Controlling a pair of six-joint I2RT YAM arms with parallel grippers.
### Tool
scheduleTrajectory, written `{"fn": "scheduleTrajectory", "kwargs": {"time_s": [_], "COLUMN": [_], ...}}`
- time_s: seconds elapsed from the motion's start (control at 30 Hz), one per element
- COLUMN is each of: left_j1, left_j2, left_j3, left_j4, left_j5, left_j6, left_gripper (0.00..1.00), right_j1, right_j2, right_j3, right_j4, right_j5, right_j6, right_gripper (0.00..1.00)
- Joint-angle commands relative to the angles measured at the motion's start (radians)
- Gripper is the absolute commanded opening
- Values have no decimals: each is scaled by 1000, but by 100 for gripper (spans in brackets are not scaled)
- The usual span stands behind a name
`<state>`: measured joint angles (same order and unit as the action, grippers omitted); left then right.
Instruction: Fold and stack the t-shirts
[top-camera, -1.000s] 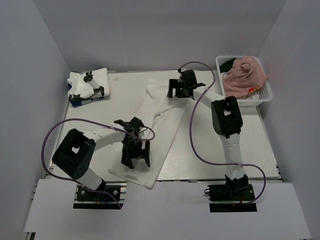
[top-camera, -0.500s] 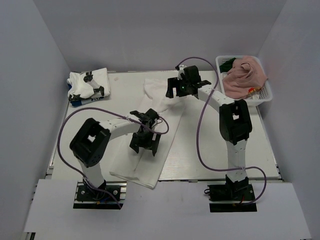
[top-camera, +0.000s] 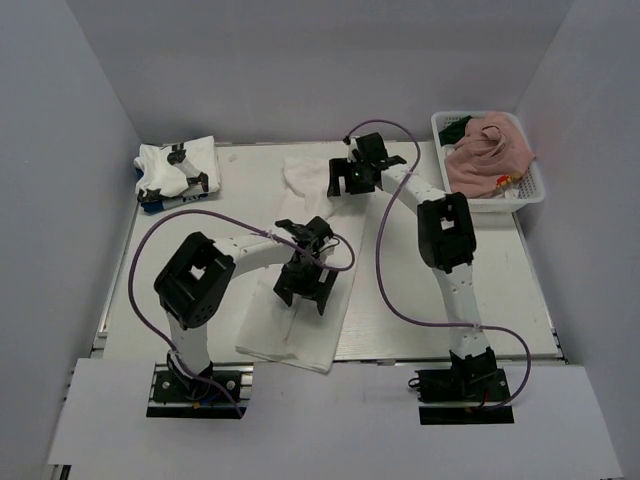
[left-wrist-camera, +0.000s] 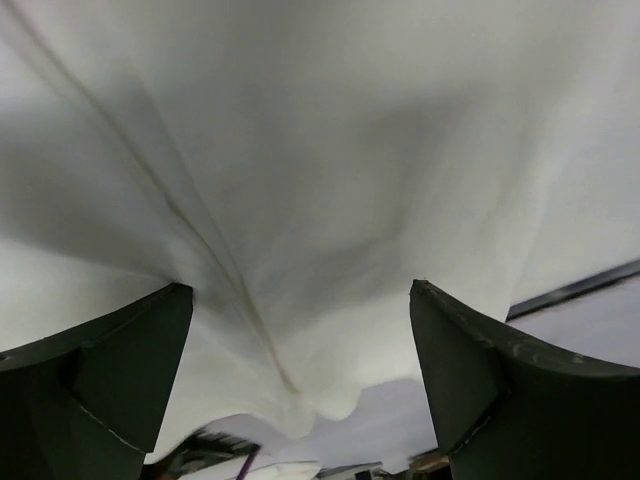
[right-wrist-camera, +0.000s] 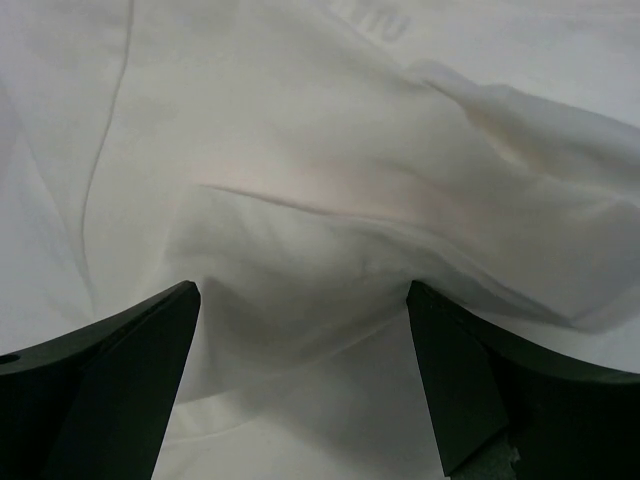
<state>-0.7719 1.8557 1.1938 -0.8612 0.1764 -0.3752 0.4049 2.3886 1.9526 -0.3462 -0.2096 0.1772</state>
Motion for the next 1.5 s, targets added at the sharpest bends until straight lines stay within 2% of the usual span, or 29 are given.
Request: {"fn": "scheduleTrajectory", "kwargs": {"time_s": [0.0, 0.1, 0.2, 0.37, 0.57, 0.63, 0.73, 0.77, 0.83, 0.87, 0.9, 0.93, 0.97, 1.03, 1.07, 1.2, 1.27, 1.37, 1.47], "left_j1": [-43, -43, -52, -72, -72, -72, -46, -46, -46, -46, -46, -61, -70, -70, -81, -132, -150, -165, -175], "left_j2": [178, 243, 252, 84, -163, -273, -380, -439, -487, -506, -532, -532, -532, -523, -500, -464, -464, -455, -414], "left_j3": [74, 223, 250, 156, 12, -55, -170, -200, -276, -299, -351, -373, -394, -463, -496, -534, -563, -588, -577], "left_j4": [352, 392, 401, 392, 364, 324, 286, 268, 257, 266, 290, 304, 321, 391, 407, 441, 468, 468, 459], "left_j5": [192, 261, 261, 171, 14, -29, -109, -153, -153, -112, -94, -47, -2, 131, 156, 218, 244, 216, 170], "left_j6": [-2, -53, -71, -93, -126, -168, -252, -272, -309, -318, -332, -332, -341, -341, -350, -370, -382, -413, -413], "left_gripper": [100, 100, 100, 100, 100, 100, 100, 100, 100, 100, 100, 100, 100, 100, 98, 88, 83, 80, 66], "right_j1": [-28, -54, -81, -77, -60, -54, -34, -28, -25, -23, -21, -23, -18, -20, -15, -5, 0, 3, 8], "right_j2": [186, 248, 233, 149, -75, -171, -296, -424, -520, -671, -724, -774, -930, -1076, -1121, -1432, -1483, -1522, -1530], "right_j3": [216, 314, 301, 301, 159, 129, -27, -213, -355, -571, -637, -834, -895, -1007, -1138, -1331, -1376, -1434, -1481], "right_j4": [-137, -119, -7, -23, -17, -57, -60, -38, 76, 102, 149, 164, 174, 146, 119, -65, -149, -268, -301], "right_j5": [53, 12, -60, -148, -159, -116, 2, 40, 87, 125, 148, 159, 173, 151, 147, 72, 0, -103, -154], "right_j6": [-8, -5, -7, -109, -146, -171, -163, -148, -62, -36, 47, 79, 111, 198, 214, 309, 323, 335, 337], "right_gripper": [90, 90, 90, 90, 90, 90, 90, 90, 90, 90, 90, 90, 90, 90, 90, 90, 90, 90, 90]}}
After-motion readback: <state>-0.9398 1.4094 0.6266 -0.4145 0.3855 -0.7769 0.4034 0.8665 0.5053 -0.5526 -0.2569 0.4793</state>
